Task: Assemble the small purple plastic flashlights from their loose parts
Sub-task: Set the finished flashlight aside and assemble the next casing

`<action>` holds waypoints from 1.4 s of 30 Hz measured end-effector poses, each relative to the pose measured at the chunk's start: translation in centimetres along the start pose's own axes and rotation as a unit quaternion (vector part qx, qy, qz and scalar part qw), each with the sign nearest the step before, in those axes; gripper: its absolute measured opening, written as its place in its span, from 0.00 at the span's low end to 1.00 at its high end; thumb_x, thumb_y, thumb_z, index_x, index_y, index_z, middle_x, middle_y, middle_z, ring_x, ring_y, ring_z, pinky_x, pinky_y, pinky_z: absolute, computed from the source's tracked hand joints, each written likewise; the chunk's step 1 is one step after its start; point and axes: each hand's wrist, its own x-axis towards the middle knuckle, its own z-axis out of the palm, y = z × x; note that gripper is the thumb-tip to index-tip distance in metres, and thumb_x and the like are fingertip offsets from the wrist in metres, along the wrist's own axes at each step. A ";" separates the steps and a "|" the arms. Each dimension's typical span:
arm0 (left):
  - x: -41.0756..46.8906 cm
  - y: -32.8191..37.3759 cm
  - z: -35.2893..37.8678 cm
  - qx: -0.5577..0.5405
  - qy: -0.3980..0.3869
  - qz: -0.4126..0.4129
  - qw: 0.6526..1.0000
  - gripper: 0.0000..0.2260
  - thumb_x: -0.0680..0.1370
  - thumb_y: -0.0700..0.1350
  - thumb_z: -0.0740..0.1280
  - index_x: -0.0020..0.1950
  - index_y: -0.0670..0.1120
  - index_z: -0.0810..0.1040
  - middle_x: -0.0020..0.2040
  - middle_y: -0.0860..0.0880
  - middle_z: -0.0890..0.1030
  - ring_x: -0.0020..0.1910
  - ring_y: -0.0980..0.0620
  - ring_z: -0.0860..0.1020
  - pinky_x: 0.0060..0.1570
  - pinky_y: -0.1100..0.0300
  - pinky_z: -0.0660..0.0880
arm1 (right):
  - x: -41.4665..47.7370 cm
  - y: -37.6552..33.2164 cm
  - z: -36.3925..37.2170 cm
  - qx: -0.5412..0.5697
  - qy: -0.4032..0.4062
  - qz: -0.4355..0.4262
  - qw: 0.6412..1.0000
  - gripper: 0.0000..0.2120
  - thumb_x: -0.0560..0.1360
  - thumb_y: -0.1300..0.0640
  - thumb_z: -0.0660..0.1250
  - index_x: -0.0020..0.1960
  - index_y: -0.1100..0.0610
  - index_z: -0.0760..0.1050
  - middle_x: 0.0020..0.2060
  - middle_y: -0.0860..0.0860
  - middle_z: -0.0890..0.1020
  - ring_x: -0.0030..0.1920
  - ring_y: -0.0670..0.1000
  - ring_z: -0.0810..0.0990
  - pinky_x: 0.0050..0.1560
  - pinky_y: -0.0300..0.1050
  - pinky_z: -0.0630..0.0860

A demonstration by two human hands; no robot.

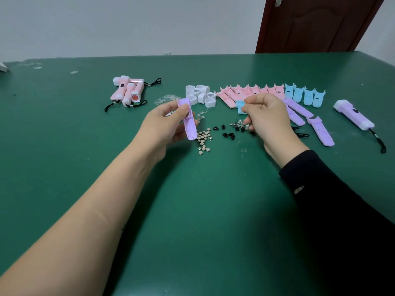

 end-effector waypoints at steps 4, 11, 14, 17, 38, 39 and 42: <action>0.1 0.1 -0.3 0.033 0.009 0.008 0.999 0.09 0.81 0.43 0.64 0.60 0.42 0.78 0.44 0.48 0.83 0.38 0.57 0.83 0.36 0.64 0.78 | 0.1 0.4 -0.2 -0.042 0.000 -0.019 0.999 0.09 0.76 0.63 0.63 0.45 0.49 0.73 0.39 0.46 0.78 0.28 0.39 0.76 0.30 0.36 0.71; -0.3 0.3 -0.2 0.039 0.005 0.009 0.999 0.06 0.81 0.43 0.65 0.57 0.45 0.79 0.42 0.48 0.84 0.39 0.55 0.84 0.38 0.62 0.80 | -0.5 0.6 -0.1 -0.050 -0.011 -0.035 0.998 0.08 0.76 0.62 0.63 0.46 0.49 0.73 0.39 0.47 0.78 0.38 0.47 0.78 0.34 0.37 0.71; -0.5 0.2 0.2 0.029 -0.005 -0.004 1.000 0.05 0.81 0.43 0.66 0.56 0.47 0.79 0.42 0.48 0.84 0.41 0.51 0.83 0.40 0.60 0.81 | -0.9 0.6 0.2 -0.062 -0.025 -0.045 0.997 0.09 0.76 0.62 0.63 0.45 0.49 0.72 0.39 0.46 0.78 0.37 0.47 0.79 0.32 0.36 0.72; -0.7 0.2 0.4 0.030 -0.006 -0.009 1.000 0.09 0.80 0.43 0.66 0.60 0.45 0.78 0.42 0.49 0.84 0.41 0.51 0.83 0.38 0.62 0.80 | -1.6 0.4 0.7 -0.072 -0.039 -0.057 0.995 0.08 0.77 0.62 0.63 0.45 0.48 0.72 0.38 0.45 0.77 0.33 0.45 0.78 0.27 0.31 0.71; -0.4 0.0 -0.1 0.166 0.011 0.104 0.981 0.07 0.77 0.47 0.70 0.54 0.55 0.79 0.40 0.48 0.83 0.34 0.57 0.78 0.35 0.66 0.74 | -5.2 0.0 4.0 -0.062 -0.213 -0.057 0.973 0.03 0.75 0.60 0.67 0.44 0.54 0.73 0.27 0.47 0.80 0.22 0.41 0.76 0.26 0.32 0.71; -0.4 0.0 0.0 0.173 0.012 0.107 0.979 0.07 0.77 0.47 0.70 0.55 0.54 0.79 0.40 0.49 0.84 0.34 0.58 0.79 0.36 0.66 0.74 | -5.3 0.0 4.1 -0.065 -0.212 -0.059 0.973 0.04 0.75 0.60 0.67 0.44 0.54 0.73 0.26 0.47 0.80 0.22 0.41 0.76 0.26 0.32 0.71; -0.3 0.2 0.0 0.166 0.011 0.112 0.980 0.08 0.78 0.45 0.70 0.56 0.53 0.79 0.40 0.49 0.85 0.32 0.60 0.79 0.38 0.67 0.75 | -5.4 0.1 4.2 -0.065 -0.207 -0.069 0.974 0.03 0.75 0.59 0.68 0.44 0.54 0.74 0.26 0.46 0.80 0.23 0.41 0.77 0.27 0.33 0.73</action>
